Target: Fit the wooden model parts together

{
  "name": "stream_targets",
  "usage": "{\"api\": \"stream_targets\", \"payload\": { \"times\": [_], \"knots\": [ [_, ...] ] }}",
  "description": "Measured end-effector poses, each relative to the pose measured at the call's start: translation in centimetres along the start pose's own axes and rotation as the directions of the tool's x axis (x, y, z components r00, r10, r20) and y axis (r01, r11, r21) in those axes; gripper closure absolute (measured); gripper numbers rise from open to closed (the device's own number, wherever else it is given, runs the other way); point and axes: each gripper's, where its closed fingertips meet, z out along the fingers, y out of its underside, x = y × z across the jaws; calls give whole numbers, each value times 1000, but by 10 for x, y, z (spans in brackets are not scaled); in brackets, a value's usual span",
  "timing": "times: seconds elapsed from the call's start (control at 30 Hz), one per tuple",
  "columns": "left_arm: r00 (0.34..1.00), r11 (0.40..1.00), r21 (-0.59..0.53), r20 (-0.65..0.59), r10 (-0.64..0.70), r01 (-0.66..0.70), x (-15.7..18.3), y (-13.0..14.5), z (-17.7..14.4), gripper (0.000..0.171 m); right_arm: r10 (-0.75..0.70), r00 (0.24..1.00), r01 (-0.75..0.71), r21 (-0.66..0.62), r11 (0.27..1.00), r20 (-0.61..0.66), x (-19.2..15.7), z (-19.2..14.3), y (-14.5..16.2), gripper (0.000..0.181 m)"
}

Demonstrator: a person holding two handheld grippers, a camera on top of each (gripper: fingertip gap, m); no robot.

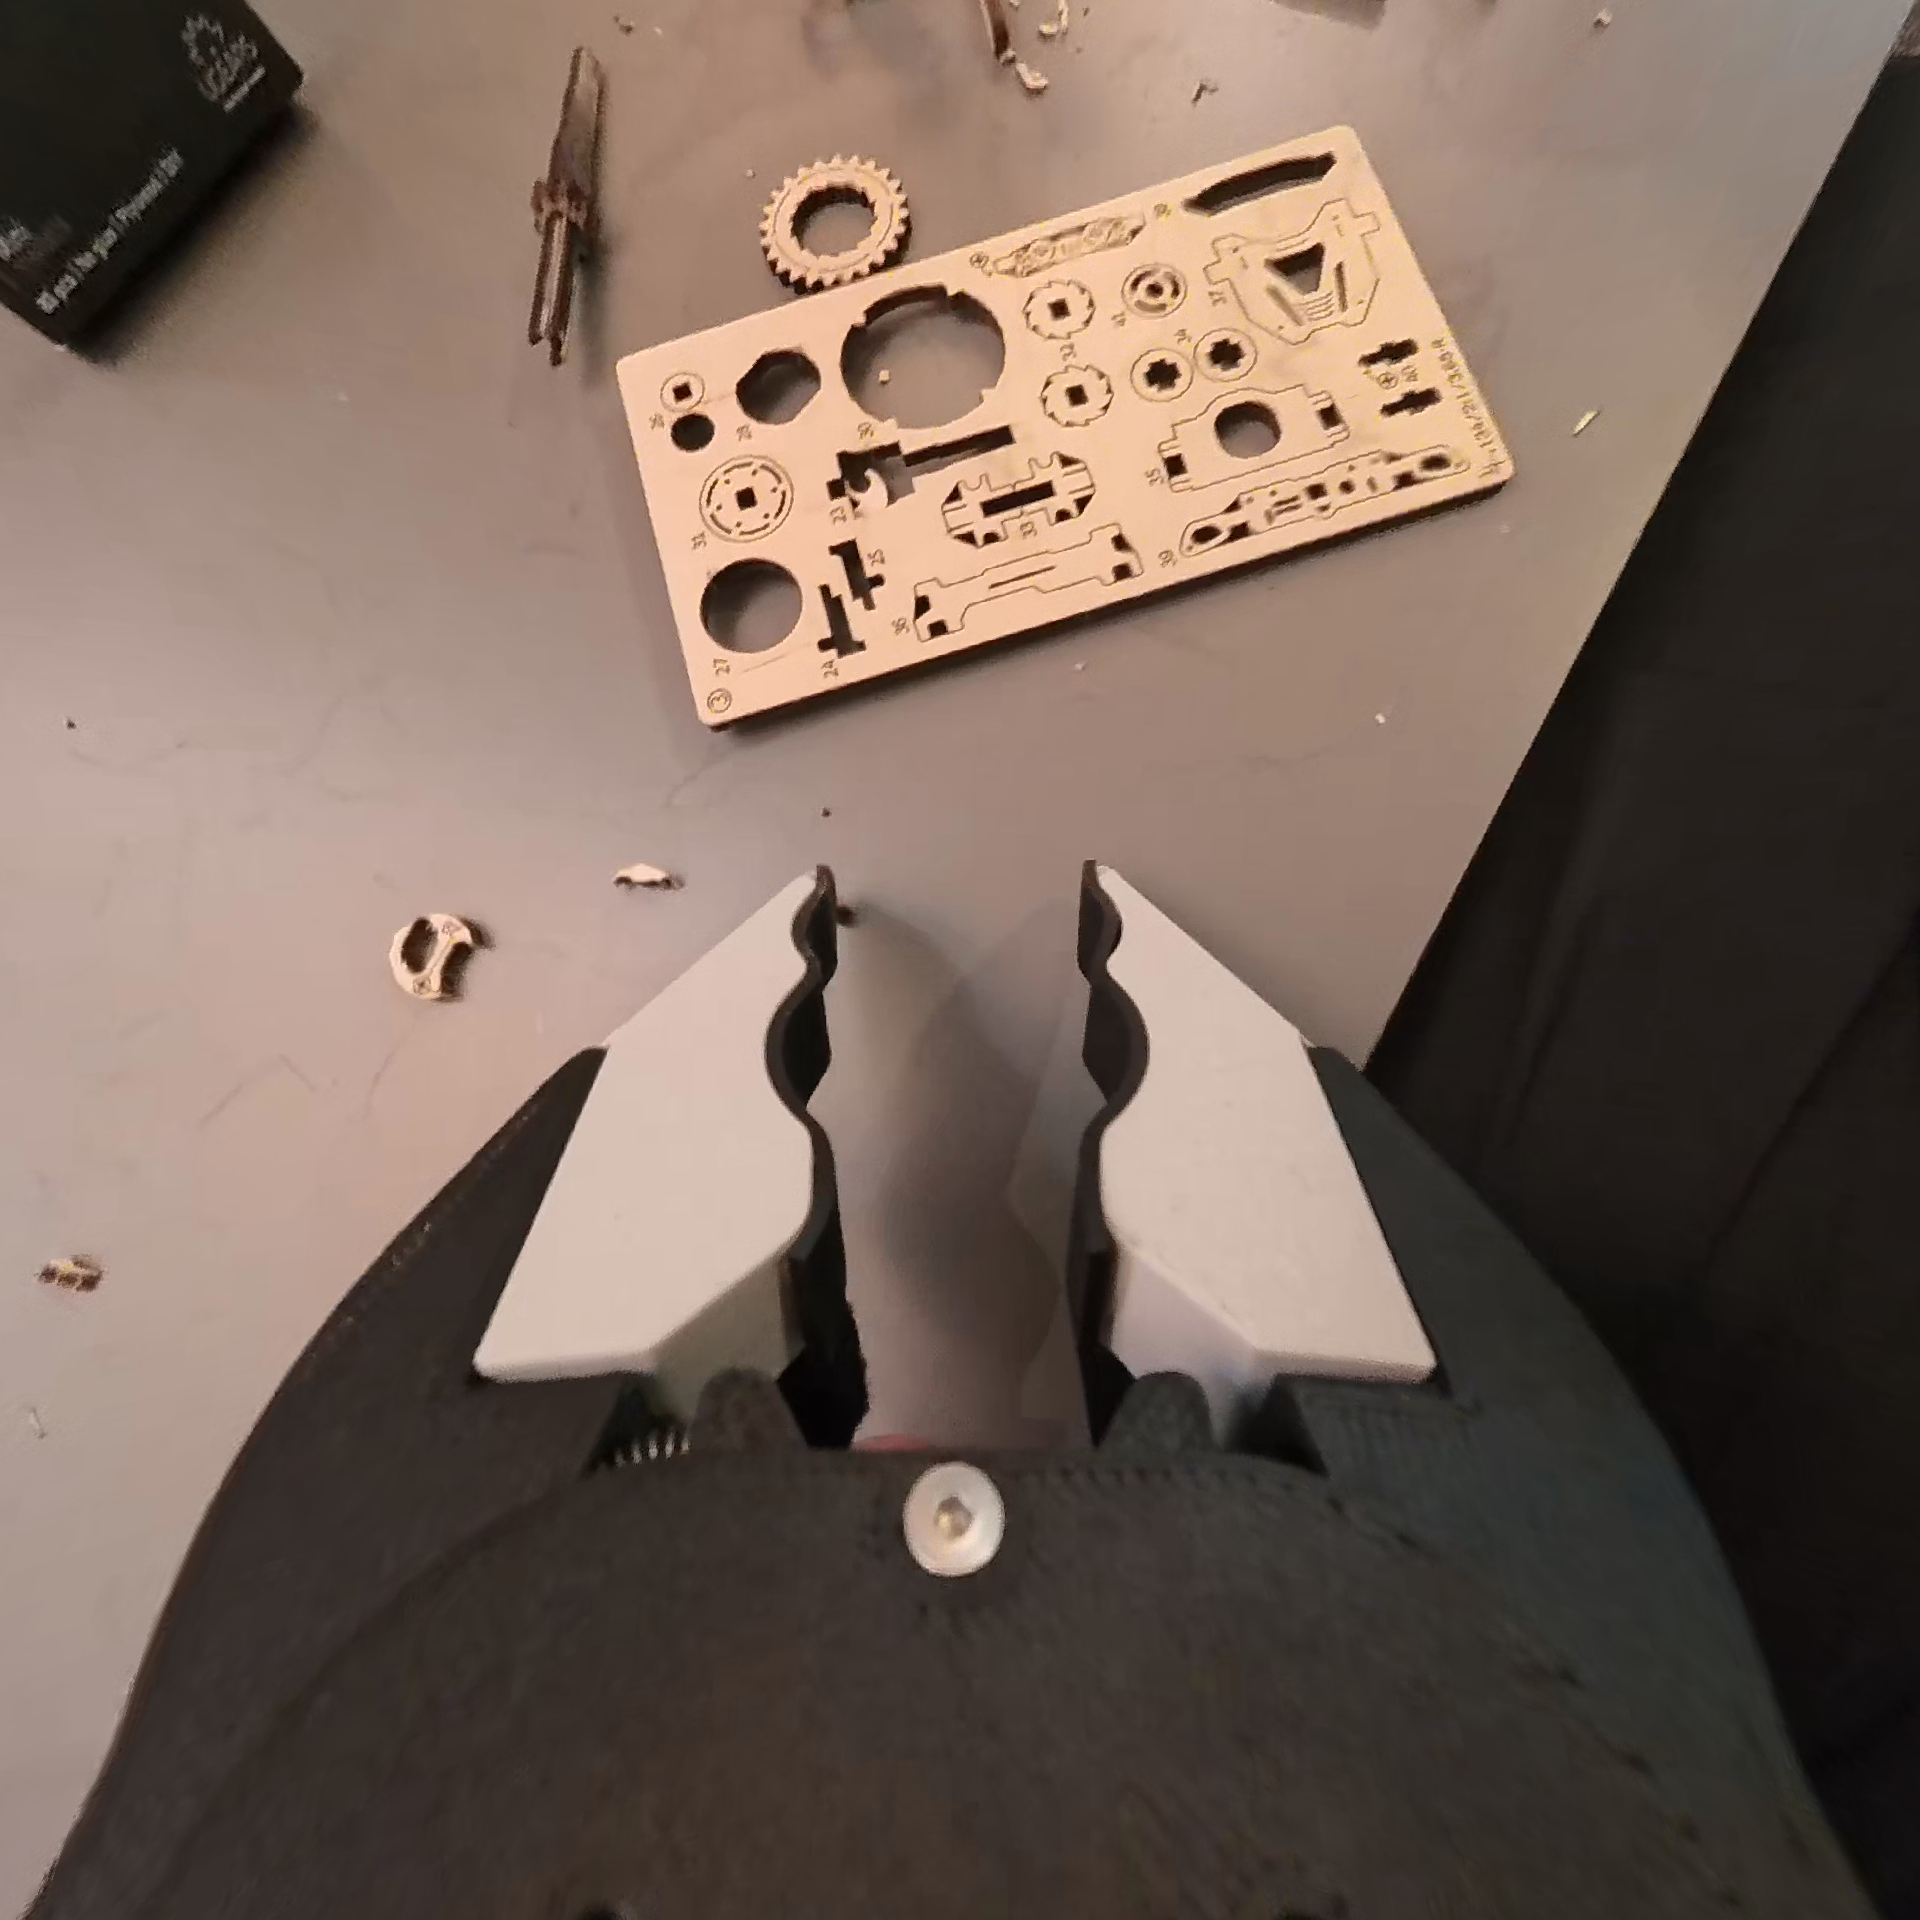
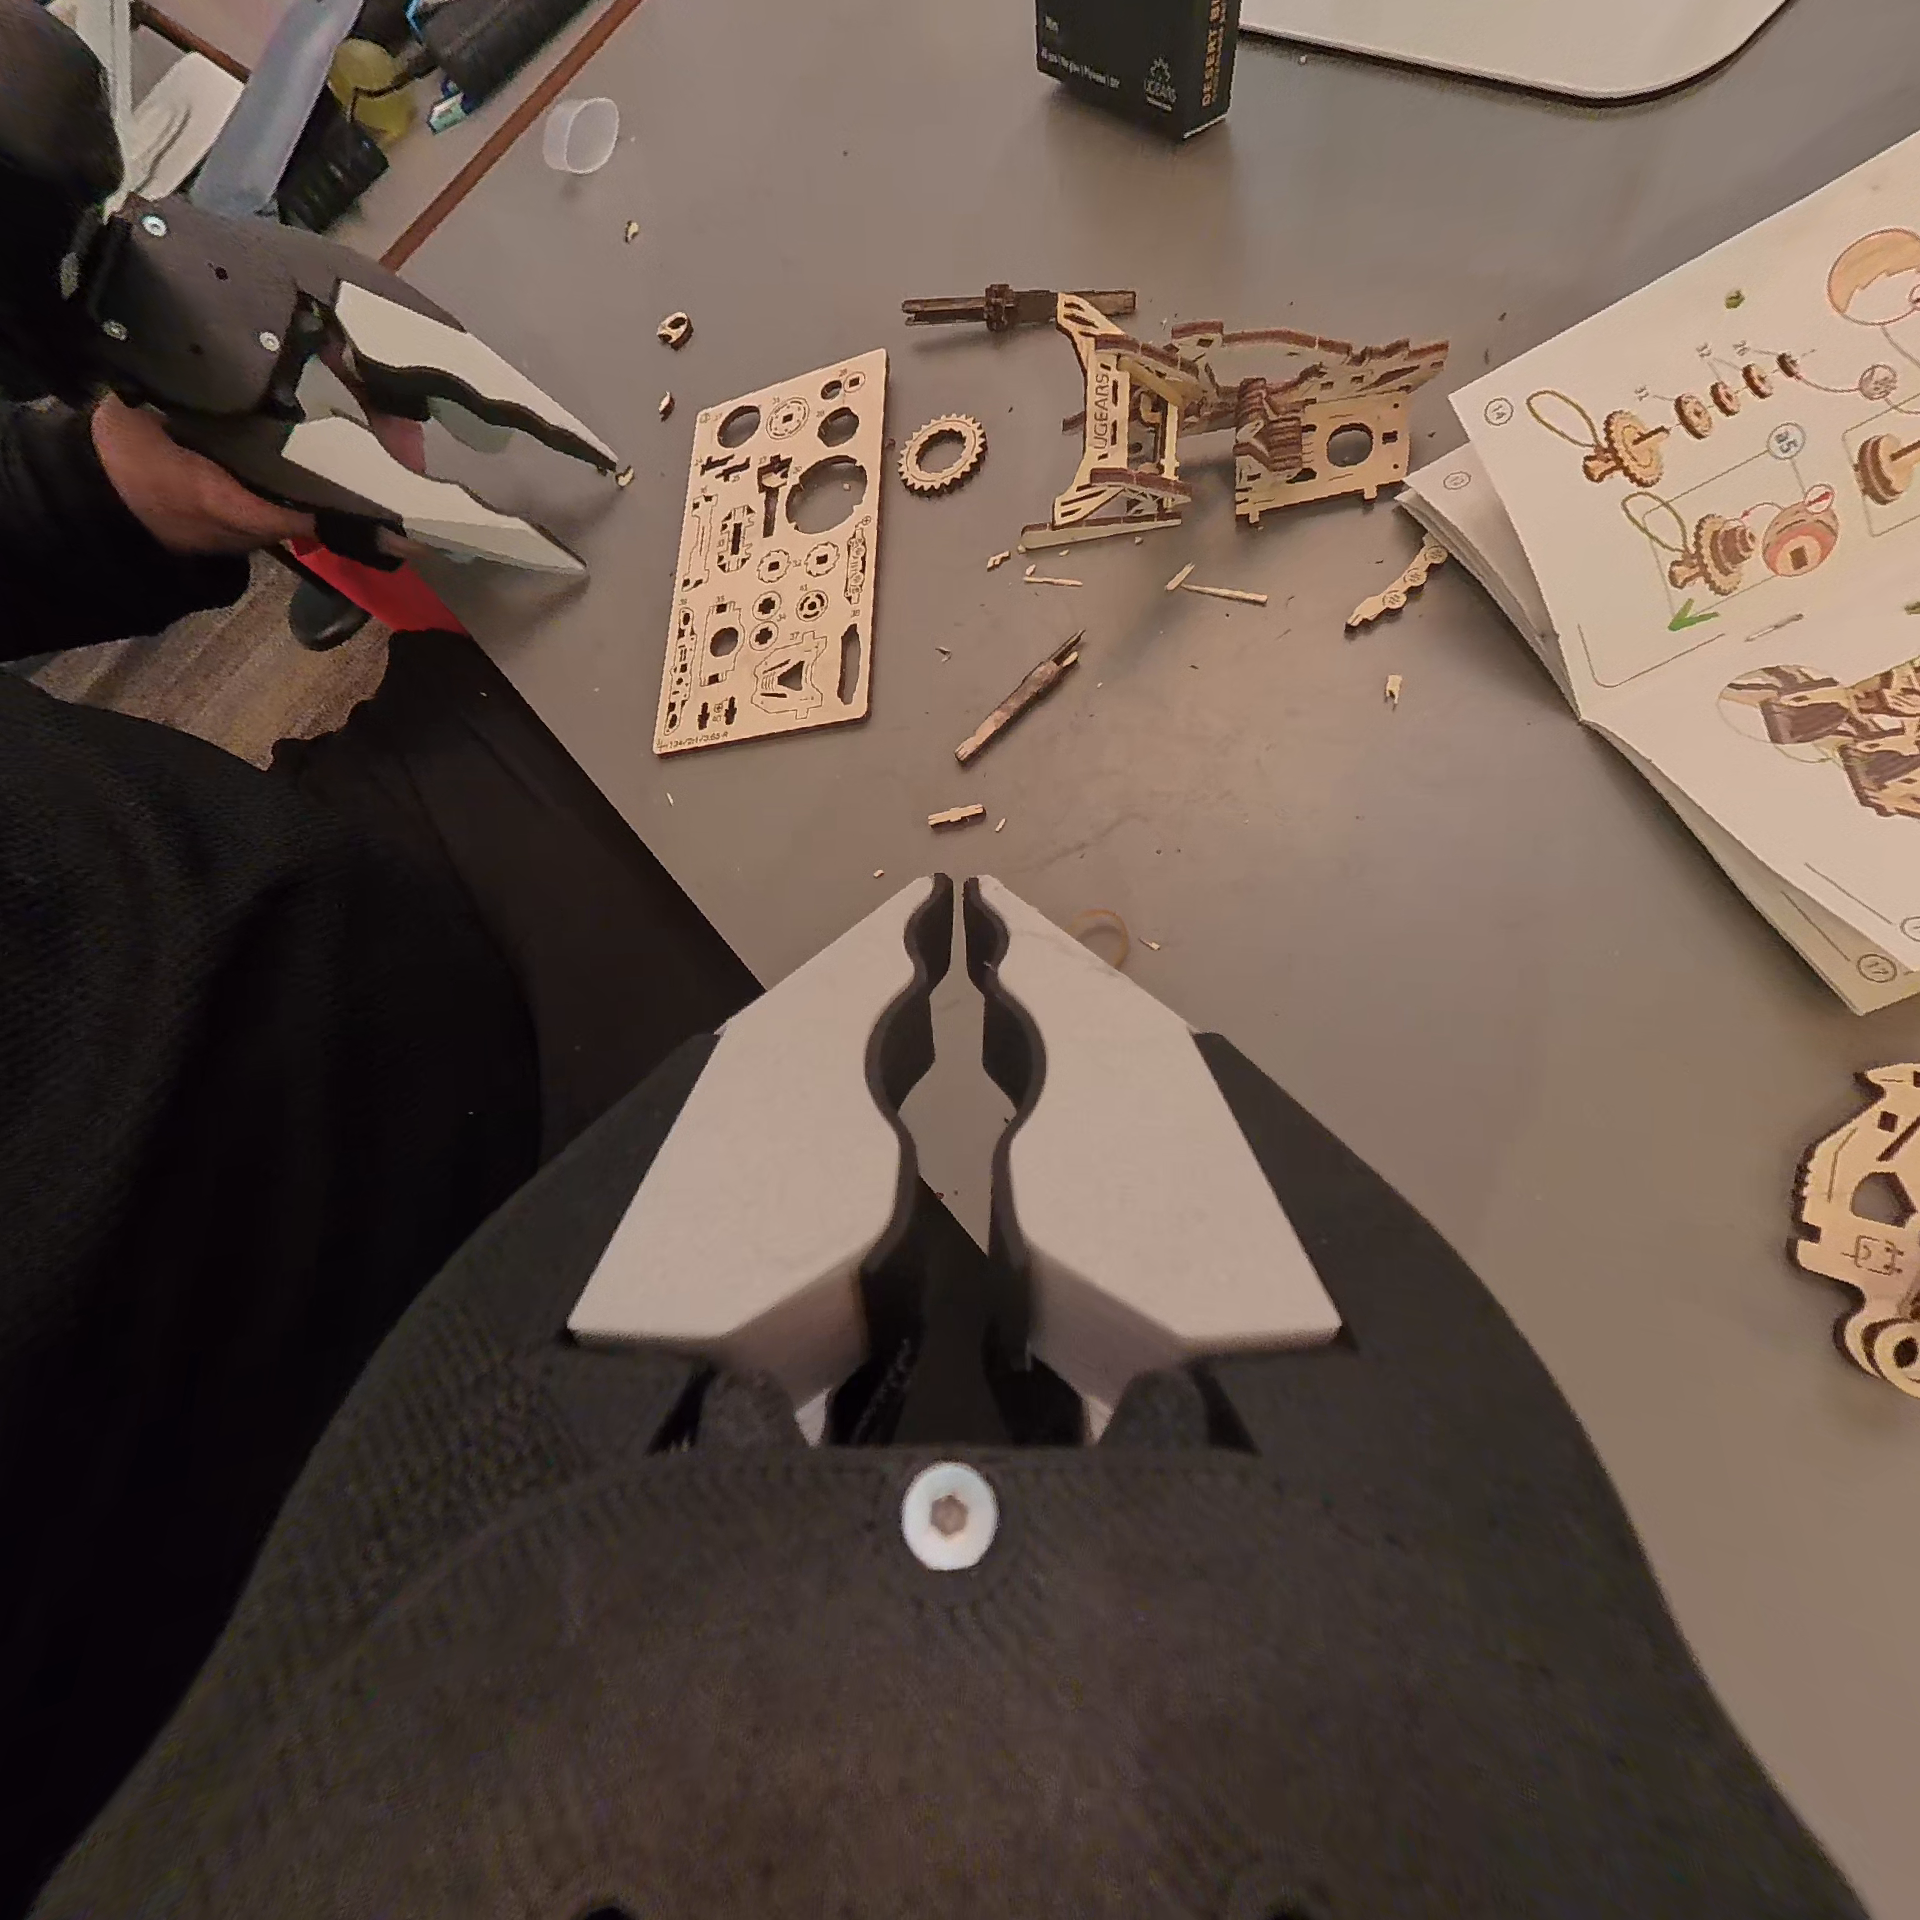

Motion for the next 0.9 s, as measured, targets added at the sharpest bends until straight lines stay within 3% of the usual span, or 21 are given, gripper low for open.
{"api": "stream_targets", "payload": {
  "times": [0.43, 0.6, 0.73, 0.9],
  "knots": [
    [994, 993, -42, -22, -109, 108, -4, 9, -1, 122, 1, 1000, -1, 5, 1000, 3, -1, -2, -1, 181],
    [997, 997, -53, 45, -58, 61, -13, 9, -7, 118, 1, 1000, -1, 9, 1000, 2, -1, -4, -2, 181],
    [982, 995, 36, 160, -102, 97, -50, 2, -31, 125, 2, 1000, -2, 15, 1000, 2, 0, -5, -3, 181],
    [930, 977, 59, 300, -213, 205, -118, 27, -58, 144, 8, 1000, -8, 18, 1000, 14, -1, -3, -3, 181]
  ]
}}
